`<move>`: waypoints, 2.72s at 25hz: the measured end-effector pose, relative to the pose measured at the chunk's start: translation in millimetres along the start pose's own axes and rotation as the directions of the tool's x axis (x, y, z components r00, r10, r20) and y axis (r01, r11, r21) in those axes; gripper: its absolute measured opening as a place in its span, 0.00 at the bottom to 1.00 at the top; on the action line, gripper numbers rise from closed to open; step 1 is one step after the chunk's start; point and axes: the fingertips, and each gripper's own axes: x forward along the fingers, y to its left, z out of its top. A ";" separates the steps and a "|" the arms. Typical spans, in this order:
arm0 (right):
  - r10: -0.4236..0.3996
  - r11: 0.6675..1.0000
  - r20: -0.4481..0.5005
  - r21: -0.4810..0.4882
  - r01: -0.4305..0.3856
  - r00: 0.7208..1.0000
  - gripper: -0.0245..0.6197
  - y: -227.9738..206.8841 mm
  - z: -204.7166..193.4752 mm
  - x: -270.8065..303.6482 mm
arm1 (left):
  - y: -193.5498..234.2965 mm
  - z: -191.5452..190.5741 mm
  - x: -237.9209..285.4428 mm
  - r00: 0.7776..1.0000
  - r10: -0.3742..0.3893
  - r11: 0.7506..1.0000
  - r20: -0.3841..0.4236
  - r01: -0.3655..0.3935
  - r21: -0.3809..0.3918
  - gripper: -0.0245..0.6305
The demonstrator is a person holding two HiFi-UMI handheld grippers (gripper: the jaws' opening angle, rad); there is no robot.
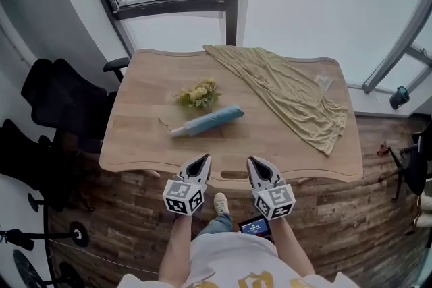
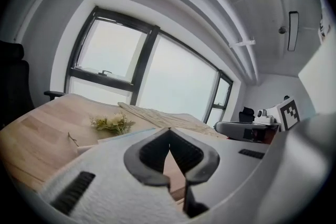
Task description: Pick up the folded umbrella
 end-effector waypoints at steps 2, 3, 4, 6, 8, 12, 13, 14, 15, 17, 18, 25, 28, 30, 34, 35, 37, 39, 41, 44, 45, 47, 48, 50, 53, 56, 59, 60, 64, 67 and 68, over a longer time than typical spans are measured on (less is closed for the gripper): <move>-0.012 0.998 0.007 0.055 0.012 1.000 0.05 -11.1 4.1 21.8 | 16.6 9.4 18.8 1.000 -0.029 1.000 0.004 0.029 -0.006 0.07; -0.015 0.996 0.021 0.083 0.013 1.000 0.05 -15.9 7.9 31.9 | 25.6 13.7 27.8 0.999 -0.039 0.999 0.003 0.039 -0.006 0.07; -0.018 0.995 0.037 0.100 0.015 0.999 0.05 -20.2 12.4 41.1 | 34.4 17.0 36.8 0.999 -0.047 0.999 0.000 0.047 -0.003 0.07; -0.019 0.994 0.077 0.105 0.010 0.997 0.05 -27.2 22.9 55.3 | 49.9 21.1 53.6 0.998 -0.056 0.998 -0.007 0.056 0.003 0.07; -0.011 0.992 0.116 0.127 -0.003 0.993 0.05 -32.2 33.9 65.0 | 63.8 22.4 67.9 0.999 -0.050 0.999 -0.018 0.050 0.006 0.07; -0.008 0.986 0.134 0.164 -0.014 0.991 0.05 -36.7 43.4 74.1 | 84.1 17.7 86.6 0.998 -0.019 1.000 -0.054 0.020 0.017 0.07; -0.009 0.993 0.111 0.120 -0.004 0.994 0.05 -36.5 41.7 76.2 | 85.4 17.4 90.0 0.998 -0.021 1.000 -0.059 0.023 0.020 0.07; -0.013 0.998 0.080 0.067 0.008 0.997 0.05 -36.6 39.1 79.4 | 86.3 17.9 93.3 0.998 -0.023 0.999 -0.062 0.025 0.023 0.07; -0.020 1.000 0.051 0.023 0.019 0.998 0.05 -37.2 36.2 83.3 | 87.4 19.0 96.2 0.998 -0.024 0.999 -0.063 0.025 0.025 0.07; -0.030 0.999 0.012 -0.014 0.030 0.999 0.05 -37.9 32.0 91.5 | 90.2 21.7 99.9 0.998 -0.025 0.999 -0.061 0.026 0.020 0.07; -0.031 0.999 0.003 -0.015 0.031 1.000 0.05 -37.6 31.1 95.1 | 91.7 23.1 100.5 0.998 -0.027 0.999 -0.058 0.028 0.016 0.07; -0.050 0.998 -0.001 0.029 0.050 0.999 0.05 -55.4 32.4 122.6 | 109.6 40.7 109.5 1.000 -0.015 1.000 -0.006 0.015 0.000 0.07; -0.044 0.998 0.001 0.044 0.044 0.999 0.05 -63.3 33.2 131.2 | 116.5 42.7 119.7 1.000 -0.010 1.000 -0.008 0.010 0.007 0.07; -0.041 0.999 0.010 0.028 0.040 0.999 0.05 -68.1 34.8 135.7 | 119.1 42.4 125.5 1.000 -0.006 1.000 -0.018 0.006 0.023 0.07; -0.035 0.999 0.006 -0.023 0.036 0.999 0.05 -74.1 32.5 145.8 | 127.3 36.4 134.6 0.999 0.005 1.000 -0.043 -0.004 0.027 0.07; -0.032 0.999 -0.002 -0.015 0.032 0.999 0.05 -74.7 28.9 148.0 | 129.2 33.4 135.9 0.999 0.008 1.000 -0.051 -0.007 0.023 0.07; -0.032 0.999 -0.025 0.005 0.032 0.999 0.05 -76.2 19.7 151.4 | 131.6 26.0 138.7 0.997 0.008 1.000 -0.071 -0.007 0.013 0.07; -0.037 0.999 -0.044 0.024 0.038 0.998 0.05 -79.5 12.8 154.6 | 132.3 21.2 143.1 0.996 -0.002 1.000 -0.087 0.003 0.011 0.07; -0.034 0.999 -0.058 0.037 0.036 0.998 0.05 -83.2 8.4 158.5 | 132.9 18.5 148.5 0.995 -0.012 1.000 -0.100 0.014 0.016 0.07; -0.040 0.998 -0.080 0.048 0.044 0.996 0.05 -91.2 1.0 162.6 | 133.6 11.4 156.9 0.991 -0.024 0.999 -0.134 0.028 0.022 0.07; -0.046 0.998 -0.089 0.049 0.050 0.995 0.05 -94.3 -2.4 163.8 | 134.2 8.3 159.4 0.989 -0.026 0.999 -0.148 0.031 0.027 0.07; -0.052 0.997 -0.111 0.054 0.058 0.992 0.05 -100.1 -9.3 166.5 | 136.4 2.4 165.3 0.984 -0.032 0.999 -0.176 0.039 0.036 0.07; -0.052 0.997 -0.122 0.056 0.059 0.991 0.05 -102.5 -12.1 167.7 | 137.5 -0.6 168.6 0.981 -0.036 0.998 -0.191 0.045 0.042 0.07; -0.053 0.996 -0.142 0.061 0.062 0.989 0.05 -106.9 -17.6 169.8 | 140.7 -7.7 174.1 0.973 -0.040 0.996 -0.225 0.056 0.065 0.07; -0.053 0.995 -0.177 0.068 0.066 0.983 0.05 -113.8 -27.9 172.9 | 144.4 -22.7 179.6 0.953 -0.044 0.989 -0.299 0.084 0.121 0.15; -0.052 0.994 -0.205 0.082 0.070 0.977 0.05 -121.7 -36.7 177.5 | 144.2 -38.2 185.2 0.918 -0.079 0.975 -0.389 0.153 0.164 0.22; -0.053 0.992 -0.230 0.096 0.076 0.972 0.05 -129.1 -44.9 182.0 | 147.7 -45.6 192.2 0.891 -0.088 0.962 -0.445 0.192 0.194 0.28; -0.053 0.992 -0.237 0.100 0.078 0.970 0.05 -131.3 -47.6 183.4 | 148.0 -49.2 194.7 0.878 -0.094 0.956 -0.470 0.211 0.202 0.28; -0.054 0.989 -0.260 0.117 0.087 0.964 0.05 -142.3 -56.0 189.5 | 146.0 -73.0 203.7 0.797 -0.122 0.920 -0.592 0.315 0.234 0.37; -0.052 0.986 -0.282 0.139 0.095 0.958 0.05 -148.2 -63.9 191.8 | 144.8 -83.8 209.1 0.742 -0.128 0.895 -0.659 0.372 0.245 0.46; -0.052 0.985 -0.290 0.145 0.098 0.956 0.05 -149.7 -67.1 192.3 | 144.2 -88.2 210.4 0.719 -0.131 0.886 -0.682 0.394 0.246 0.48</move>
